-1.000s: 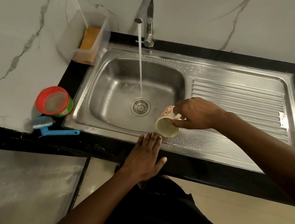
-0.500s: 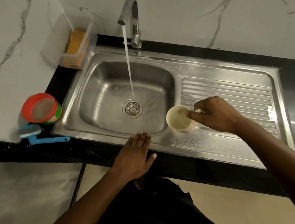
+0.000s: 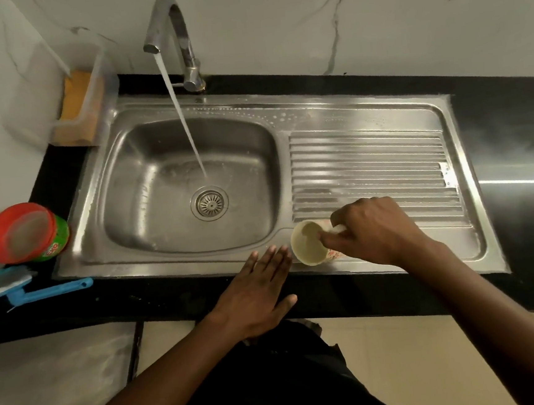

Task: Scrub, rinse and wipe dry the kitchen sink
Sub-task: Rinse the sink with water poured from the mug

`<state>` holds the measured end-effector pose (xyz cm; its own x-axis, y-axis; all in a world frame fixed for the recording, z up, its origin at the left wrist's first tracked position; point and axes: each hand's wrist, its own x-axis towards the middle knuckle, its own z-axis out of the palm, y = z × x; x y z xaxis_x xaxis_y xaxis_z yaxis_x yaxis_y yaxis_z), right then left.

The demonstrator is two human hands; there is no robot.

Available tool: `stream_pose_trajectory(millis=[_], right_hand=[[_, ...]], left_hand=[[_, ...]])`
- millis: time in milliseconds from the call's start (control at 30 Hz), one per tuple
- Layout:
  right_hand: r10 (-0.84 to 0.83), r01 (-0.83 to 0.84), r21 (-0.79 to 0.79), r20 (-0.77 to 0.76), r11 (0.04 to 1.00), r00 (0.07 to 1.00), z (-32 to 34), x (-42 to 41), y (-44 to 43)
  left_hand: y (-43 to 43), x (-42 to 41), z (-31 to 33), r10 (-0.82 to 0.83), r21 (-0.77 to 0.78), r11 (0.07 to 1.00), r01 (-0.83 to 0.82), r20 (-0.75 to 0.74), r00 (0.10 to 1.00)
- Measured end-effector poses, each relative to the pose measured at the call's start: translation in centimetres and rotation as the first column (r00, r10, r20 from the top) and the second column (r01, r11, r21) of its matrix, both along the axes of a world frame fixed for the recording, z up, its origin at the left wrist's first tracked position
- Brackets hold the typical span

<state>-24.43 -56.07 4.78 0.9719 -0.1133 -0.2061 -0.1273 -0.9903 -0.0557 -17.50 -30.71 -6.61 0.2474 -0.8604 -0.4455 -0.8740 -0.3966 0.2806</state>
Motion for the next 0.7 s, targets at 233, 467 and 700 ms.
stream_pose_trajectory(millis=[233, 467, 700], right_hand=[[-0.057, 0.057, 0.002, 0.017, 0.998, 0.998, -0.3, -1.3, -0.7], [-0.275, 0.273, 0.129, -0.003, 0.953, 0.961, -0.6, -3.6, -2.9], [-0.191, 0.191, 0.054, -0.013, 0.98, 0.982, -0.2, -4.0, -1.5]], left_hand=[[-1.8, 0.3, -0.5, 0.036, -0.022, 0.999, -0.037, -0.005, 0.999], [-1.2, 0.7, 0.1, 0.271, 0.024, 0.962, -0.271, 0.022, 0.962], [-0.9, 1.2, 0.0, 0.11, 0.022, 0.994, -0.109, -0.039, 0.993]])
